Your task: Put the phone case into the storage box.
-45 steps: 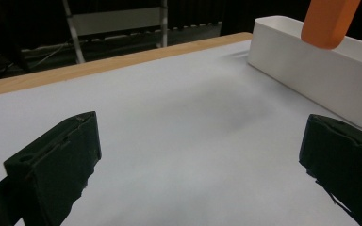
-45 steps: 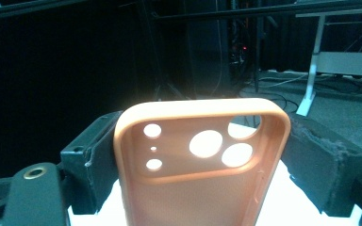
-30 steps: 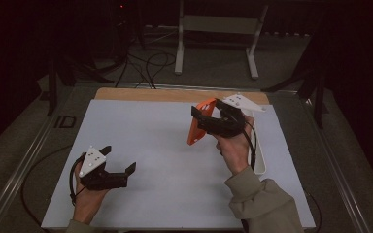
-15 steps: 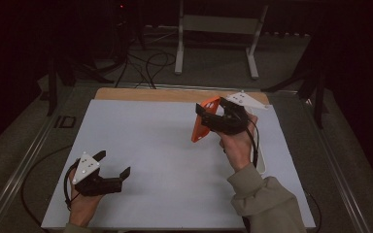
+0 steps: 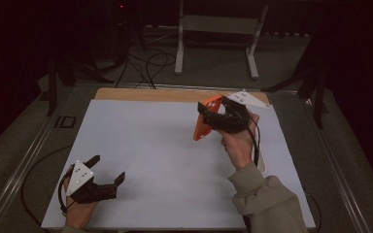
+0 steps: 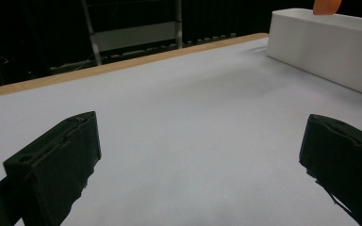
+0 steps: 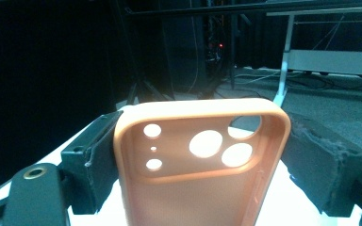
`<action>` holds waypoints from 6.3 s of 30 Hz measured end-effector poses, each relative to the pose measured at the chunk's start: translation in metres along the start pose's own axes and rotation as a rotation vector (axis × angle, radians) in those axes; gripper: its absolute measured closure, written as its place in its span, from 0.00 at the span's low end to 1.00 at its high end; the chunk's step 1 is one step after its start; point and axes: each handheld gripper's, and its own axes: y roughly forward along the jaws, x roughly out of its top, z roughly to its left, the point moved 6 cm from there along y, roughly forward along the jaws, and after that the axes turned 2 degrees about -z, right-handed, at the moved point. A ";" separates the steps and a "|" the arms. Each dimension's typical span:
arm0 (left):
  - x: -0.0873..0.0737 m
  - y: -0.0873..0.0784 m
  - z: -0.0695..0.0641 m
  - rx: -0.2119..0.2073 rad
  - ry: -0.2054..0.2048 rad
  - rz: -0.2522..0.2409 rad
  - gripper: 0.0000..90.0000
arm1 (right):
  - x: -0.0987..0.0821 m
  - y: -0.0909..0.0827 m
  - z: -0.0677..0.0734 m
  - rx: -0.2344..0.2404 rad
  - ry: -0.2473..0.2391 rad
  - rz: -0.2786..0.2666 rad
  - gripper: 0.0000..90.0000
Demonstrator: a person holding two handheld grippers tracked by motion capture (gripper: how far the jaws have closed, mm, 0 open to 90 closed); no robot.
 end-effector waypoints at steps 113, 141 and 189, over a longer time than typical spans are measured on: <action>-0.008 -0.001 0.000 0.025 -0.021 0.001 0.00 | 0.015 0.014 -0.143 -0.457 0.109 -0.033 0.19; -0.006 -0.003 -0.003 0.017 -0.029 -0.014 0.00 | 0.001 0.035 -0.155 -0.520 0.077 -0.006 0.19; -0.005 -0.003 -0.006 0.010 -0.028 -0.022 0.00 | -0.038 0.058 -0.164 -0.537 0.068 0.121 0.18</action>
